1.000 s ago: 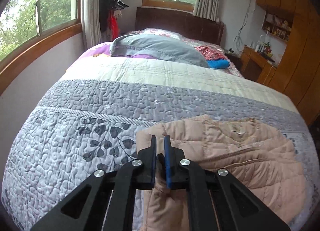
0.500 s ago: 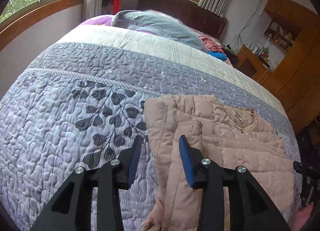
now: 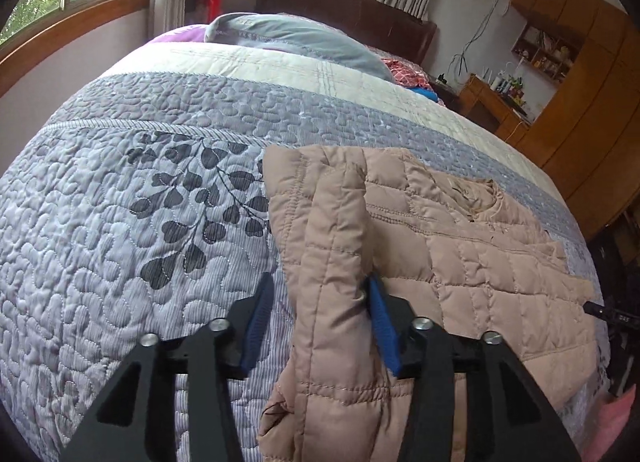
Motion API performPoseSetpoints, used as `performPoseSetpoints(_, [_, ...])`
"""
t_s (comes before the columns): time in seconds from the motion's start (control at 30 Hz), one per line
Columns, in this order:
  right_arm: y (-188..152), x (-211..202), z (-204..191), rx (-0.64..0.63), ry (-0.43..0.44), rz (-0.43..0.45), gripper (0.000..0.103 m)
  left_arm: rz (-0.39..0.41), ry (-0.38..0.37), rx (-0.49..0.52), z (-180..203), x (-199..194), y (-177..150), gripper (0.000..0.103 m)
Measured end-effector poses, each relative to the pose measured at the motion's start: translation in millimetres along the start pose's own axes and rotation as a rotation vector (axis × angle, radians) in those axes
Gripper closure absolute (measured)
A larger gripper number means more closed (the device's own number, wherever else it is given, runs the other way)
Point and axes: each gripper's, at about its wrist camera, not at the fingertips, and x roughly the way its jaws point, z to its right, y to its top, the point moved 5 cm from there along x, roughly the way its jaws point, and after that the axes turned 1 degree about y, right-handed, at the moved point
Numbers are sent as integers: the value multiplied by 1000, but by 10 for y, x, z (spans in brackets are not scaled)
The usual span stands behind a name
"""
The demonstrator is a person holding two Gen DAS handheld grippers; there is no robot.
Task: Fold large clothes
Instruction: 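Grasp the folded coat edge with both grippers and lift it, then fold the lifted coat edge over the body and open both grippers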
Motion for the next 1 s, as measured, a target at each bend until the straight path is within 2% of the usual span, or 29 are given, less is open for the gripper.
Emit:
performPoseSetpoints(0.03, [7,-49,-58,-25,-19,22,95,-6,-31,-6,34,4,-4,92])
performPoseSetpoints(0.1, [37,-179,-158,-63,-34,57,95,40,-16,1,102,-94,21,96])
performPoseSetpoints(0.2, [215,-375,-305,-73,0,117,96,139,21,64,280,-322,129,97])
performPoseSetpoints(0.3, [449,-532,-401,-80,0,169,96,235,42,78,403,-523,376,97])
performPoseSetpoints(0.43, [936,-535,-368,-41,-34,198,96,263,49,33,392,-486,795,97])
performPoseSetpoints(0.57, [1328,-261,-212,20,-43,179,96,226,79,6,315,-154,1047,97])
performPoseSetpoints(0.67, [1490,117,-57,58,-77,117,96,145,126,21,261,221,1066,96])
performPoseSetpoints(0.77, [1524,485,114,82,-125,61,96,40,162,15,132,627,982,96])
performPoseSetpoints(0.83, [1491,710,253,120,-123,27,96,-26,174,4,45,865,883,94])
performPoseSetpoints(1.0, [1365,983,418,170,-105,-8,93,-53,171,2,-29,1037,795,90])
